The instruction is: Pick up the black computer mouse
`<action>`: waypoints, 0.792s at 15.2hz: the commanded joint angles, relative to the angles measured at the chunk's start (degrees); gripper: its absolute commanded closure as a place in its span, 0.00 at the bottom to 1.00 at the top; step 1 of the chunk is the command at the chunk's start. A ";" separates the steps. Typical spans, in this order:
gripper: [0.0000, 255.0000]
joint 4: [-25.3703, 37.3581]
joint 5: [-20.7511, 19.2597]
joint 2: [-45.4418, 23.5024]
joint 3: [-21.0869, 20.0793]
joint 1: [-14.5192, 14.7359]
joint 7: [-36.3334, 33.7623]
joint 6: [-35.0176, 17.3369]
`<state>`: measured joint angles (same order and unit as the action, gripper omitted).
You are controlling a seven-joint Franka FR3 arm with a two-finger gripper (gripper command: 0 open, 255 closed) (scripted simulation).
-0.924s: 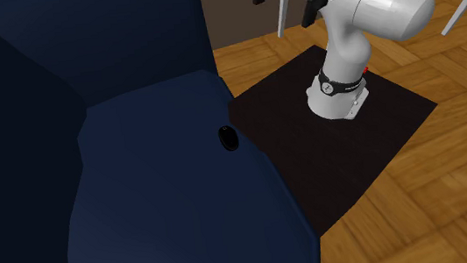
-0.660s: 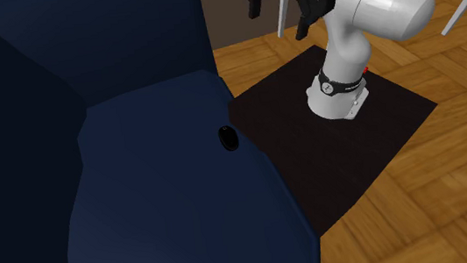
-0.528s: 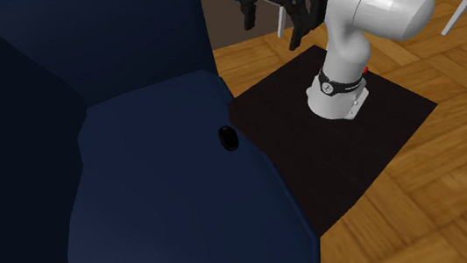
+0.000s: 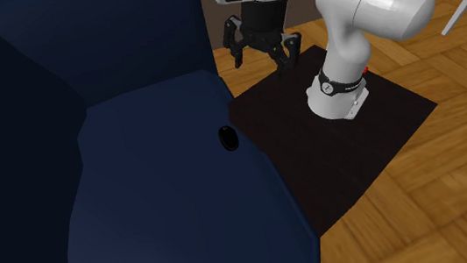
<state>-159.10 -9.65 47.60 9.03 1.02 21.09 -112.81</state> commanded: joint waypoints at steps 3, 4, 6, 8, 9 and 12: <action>0.00 -5.07 -3.75 -3.19 3.93 -0.42 6.64 -7.96; 0.00 -6.08 -4.80 -4.54 5.03 -0.62 8.31 -10.22; 0.00 -7.78 -6.96 -7.81 7.29 -1.03 11.63 -15.03; 0.00 -9.02 -9.11 -11.91 9.59 -1.42 14.93 -20.23; 0.00 -9.46 -10.16 -14.27 10.75 -1.57 16.57 -22.96; 0.00 -10.00 -12.93 -22.52 14.24 -1.70 21.50 -31.60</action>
<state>-169.06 -21.77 27.81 22.19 -0.79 40.86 -141.49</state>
